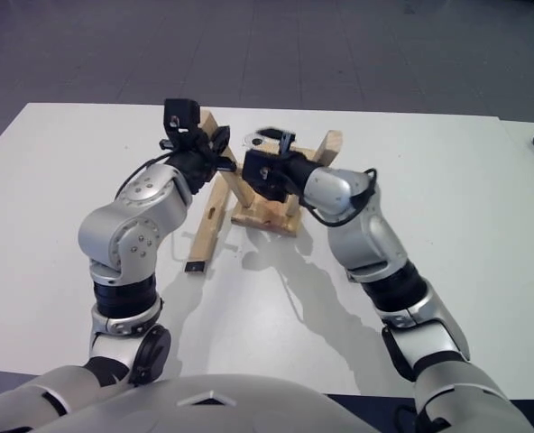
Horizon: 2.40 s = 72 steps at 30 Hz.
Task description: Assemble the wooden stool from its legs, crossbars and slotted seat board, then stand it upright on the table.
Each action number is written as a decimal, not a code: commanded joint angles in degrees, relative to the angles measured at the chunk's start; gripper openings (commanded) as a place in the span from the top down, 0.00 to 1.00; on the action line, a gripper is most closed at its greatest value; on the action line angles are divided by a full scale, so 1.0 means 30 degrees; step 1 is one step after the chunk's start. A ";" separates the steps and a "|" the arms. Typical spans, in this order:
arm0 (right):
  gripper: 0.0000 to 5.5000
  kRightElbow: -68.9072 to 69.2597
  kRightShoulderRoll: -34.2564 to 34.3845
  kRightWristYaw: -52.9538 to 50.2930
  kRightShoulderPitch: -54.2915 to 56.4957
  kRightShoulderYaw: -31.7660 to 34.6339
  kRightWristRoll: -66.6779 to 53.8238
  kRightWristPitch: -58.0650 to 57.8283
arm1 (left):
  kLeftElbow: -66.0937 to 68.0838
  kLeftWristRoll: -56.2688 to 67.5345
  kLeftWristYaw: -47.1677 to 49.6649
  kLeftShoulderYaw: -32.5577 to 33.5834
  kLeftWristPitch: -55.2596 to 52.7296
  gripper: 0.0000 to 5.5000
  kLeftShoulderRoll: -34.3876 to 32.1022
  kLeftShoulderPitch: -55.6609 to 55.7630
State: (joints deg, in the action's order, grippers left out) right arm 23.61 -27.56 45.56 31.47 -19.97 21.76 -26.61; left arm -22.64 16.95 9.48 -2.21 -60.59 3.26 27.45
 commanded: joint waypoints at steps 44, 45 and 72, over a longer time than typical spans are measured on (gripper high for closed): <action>0.02 -0.6110 0.4130 -1.4730 0.3869 1.1302 -0.8849 0.2008 | 0.0630 -0.0621 -0.6249 -0.3078 0.8283 0.02 -0.1676 -0.2864; 0.02 -0.6174 0.4118 -1.4876 0.3804 1.1229 -0.8689 0.2100 | 0.0553 -0.0651 -0.6215 -0.2909 0.8712 0.02 -0.1609 -0.2913; 0.02 -0.8736 0.3322 -2.0198 0.2715 1.4444 -0.6966 0.3219 | -0.3411 0.2783 -0.1993 0.5519 0.9049 0.02 -0.1110 0.1687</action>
State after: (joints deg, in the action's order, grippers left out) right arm -1.47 -14.72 -8.19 41.12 17.89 -1.74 -17.78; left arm -32.70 23.00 -3.14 4.45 -31.19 1.13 29.58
